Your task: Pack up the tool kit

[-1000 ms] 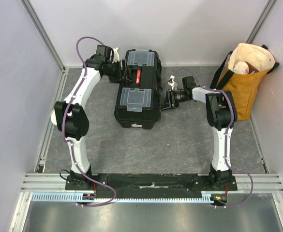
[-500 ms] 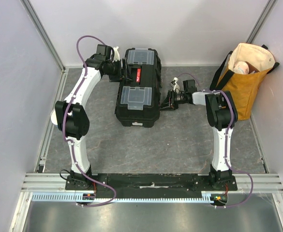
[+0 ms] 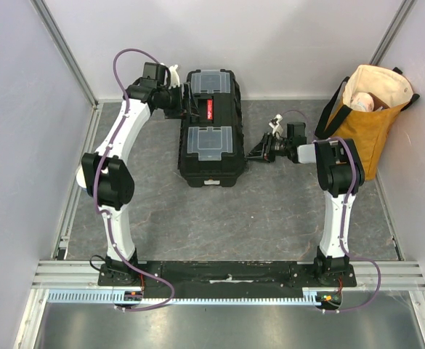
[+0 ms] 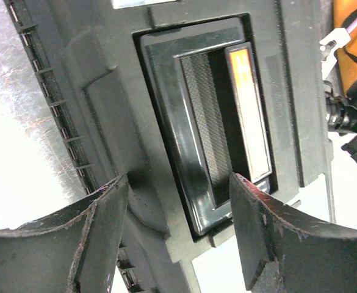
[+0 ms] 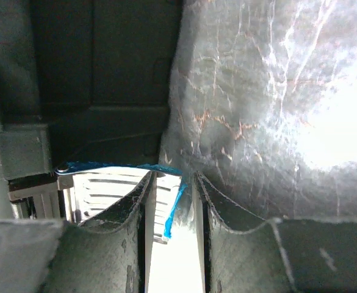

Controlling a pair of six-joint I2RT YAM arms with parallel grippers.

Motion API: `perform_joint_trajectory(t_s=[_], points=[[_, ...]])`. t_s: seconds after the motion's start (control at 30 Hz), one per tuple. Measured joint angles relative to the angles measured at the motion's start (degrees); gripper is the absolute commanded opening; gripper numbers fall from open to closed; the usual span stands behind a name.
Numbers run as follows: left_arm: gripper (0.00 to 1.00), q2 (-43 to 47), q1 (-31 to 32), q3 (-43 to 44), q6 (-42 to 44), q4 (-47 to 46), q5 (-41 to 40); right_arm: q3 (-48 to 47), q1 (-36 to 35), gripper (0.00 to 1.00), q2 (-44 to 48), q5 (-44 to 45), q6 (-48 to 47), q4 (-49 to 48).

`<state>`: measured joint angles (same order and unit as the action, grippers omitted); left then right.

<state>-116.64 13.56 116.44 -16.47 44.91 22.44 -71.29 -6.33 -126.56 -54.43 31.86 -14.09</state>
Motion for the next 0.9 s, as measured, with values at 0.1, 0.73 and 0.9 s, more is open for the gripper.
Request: perform_joint_trajectory(t_s=[0.1,0.73,0.9], points=[[0.72,-1.03,-0.28,1.84,0.52,0.46,2.16,0.00,0.20,0.37,-0.59,0.31,1.55,-3.45],[0.72,-6.12,-1.33,6.19,1.40,1.81,4.66,1.66,-3.13,0.45,-0.94,-0.11,9.25,-22.84],[0.72,-6.45,-2.19,6.60,2.82,1.95,4.70,1.40,-5.20,0.45,-0.92,0.70,7.52,-22.32]])
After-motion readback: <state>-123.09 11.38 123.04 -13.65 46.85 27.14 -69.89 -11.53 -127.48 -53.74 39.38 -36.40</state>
